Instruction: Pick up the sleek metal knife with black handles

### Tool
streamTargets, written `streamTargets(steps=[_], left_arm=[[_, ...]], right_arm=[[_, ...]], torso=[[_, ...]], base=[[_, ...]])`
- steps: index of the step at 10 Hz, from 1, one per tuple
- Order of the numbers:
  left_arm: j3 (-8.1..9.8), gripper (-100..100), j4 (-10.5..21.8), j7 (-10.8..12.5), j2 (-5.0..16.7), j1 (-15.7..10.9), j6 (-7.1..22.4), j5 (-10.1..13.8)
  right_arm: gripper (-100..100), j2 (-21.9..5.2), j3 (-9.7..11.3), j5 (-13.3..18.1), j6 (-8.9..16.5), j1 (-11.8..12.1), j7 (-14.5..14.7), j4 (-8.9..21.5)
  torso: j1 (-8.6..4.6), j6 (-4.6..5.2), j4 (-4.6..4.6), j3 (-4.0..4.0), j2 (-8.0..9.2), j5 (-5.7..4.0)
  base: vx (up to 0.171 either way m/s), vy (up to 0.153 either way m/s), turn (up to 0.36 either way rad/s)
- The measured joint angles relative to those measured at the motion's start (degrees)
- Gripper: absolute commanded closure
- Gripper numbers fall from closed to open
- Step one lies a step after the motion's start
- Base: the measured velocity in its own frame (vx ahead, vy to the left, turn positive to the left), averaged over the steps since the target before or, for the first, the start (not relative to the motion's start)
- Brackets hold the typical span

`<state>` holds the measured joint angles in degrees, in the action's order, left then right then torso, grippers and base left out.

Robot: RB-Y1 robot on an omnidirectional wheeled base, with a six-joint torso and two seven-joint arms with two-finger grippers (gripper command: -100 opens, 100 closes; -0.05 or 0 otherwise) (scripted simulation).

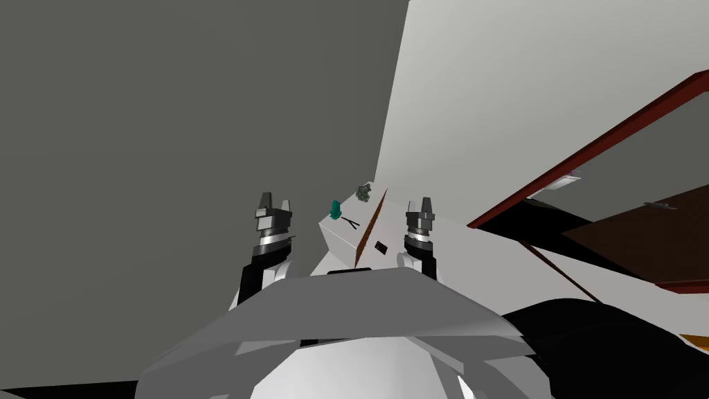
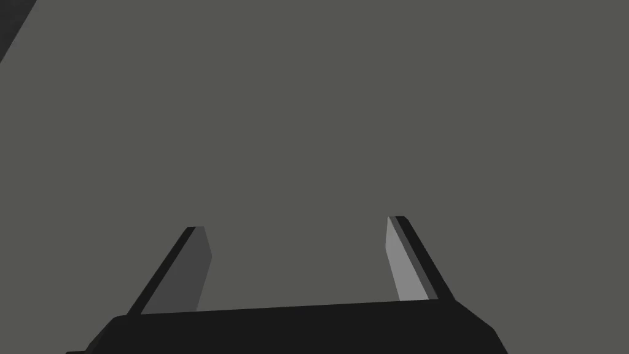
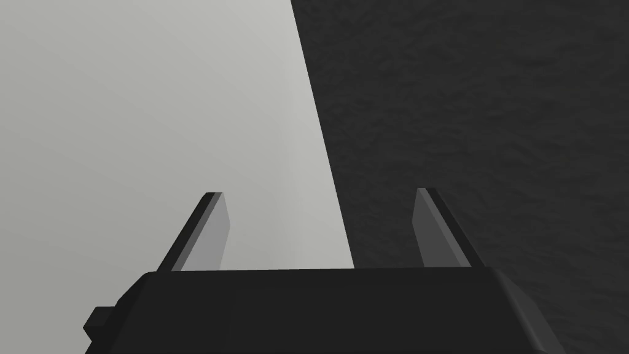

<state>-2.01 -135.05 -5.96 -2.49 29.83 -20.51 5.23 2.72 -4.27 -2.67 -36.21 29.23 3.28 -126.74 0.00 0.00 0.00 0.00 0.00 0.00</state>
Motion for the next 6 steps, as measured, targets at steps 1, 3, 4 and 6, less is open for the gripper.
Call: streamTargets(steps=[1, 3, 4, 6], left_arm=[[-0.12, -100, -0.15, 0.02, 1.39, 0.24, 0.35, 0.16], [-0.56, -100, -0.07, -0.35, 4.54, -0.49, 2.68, 0.47], [-1.04, -100, -0.04, -0.47, 6.2, 0.07, 3.66, 0.78], [-1.32, -100, 0.15, -0.58, 8.69, 0.33, 4.99, 1.3]], right_arm=[[0, 0.0, 0.0, 0.0, 0.0, 0.0, 0.0, 0.0], [0, 0.01, 0.01, 0.0, 0.0, -0.01, 0.0, 0.0], [0, 0.01, 0.01, 0.0, 0.0, -0.01, 0.0, 0.0], [0, 0.01, 0.01, 0.0, 0.0, -0.01, 0.0, 0.0]], torso=[[-0.12, 0.0, 0.01, 0.04, 0.08, -0.02], [-0.39, 0.01, 0.06, 0.16, 0.28, -0.09], [-0.44, 0.0, 0.06, 0.16, 0.28, -0.1], [-0.44, 0.01, 0.03, 0.09, 0.15, -0.1]], base=[[-0.061, -0.09, 0.004], [-0.076, -0.114, 0.001], [-0.029, -0.11, 0.003], [-0.045, -0.146, -0.009]])
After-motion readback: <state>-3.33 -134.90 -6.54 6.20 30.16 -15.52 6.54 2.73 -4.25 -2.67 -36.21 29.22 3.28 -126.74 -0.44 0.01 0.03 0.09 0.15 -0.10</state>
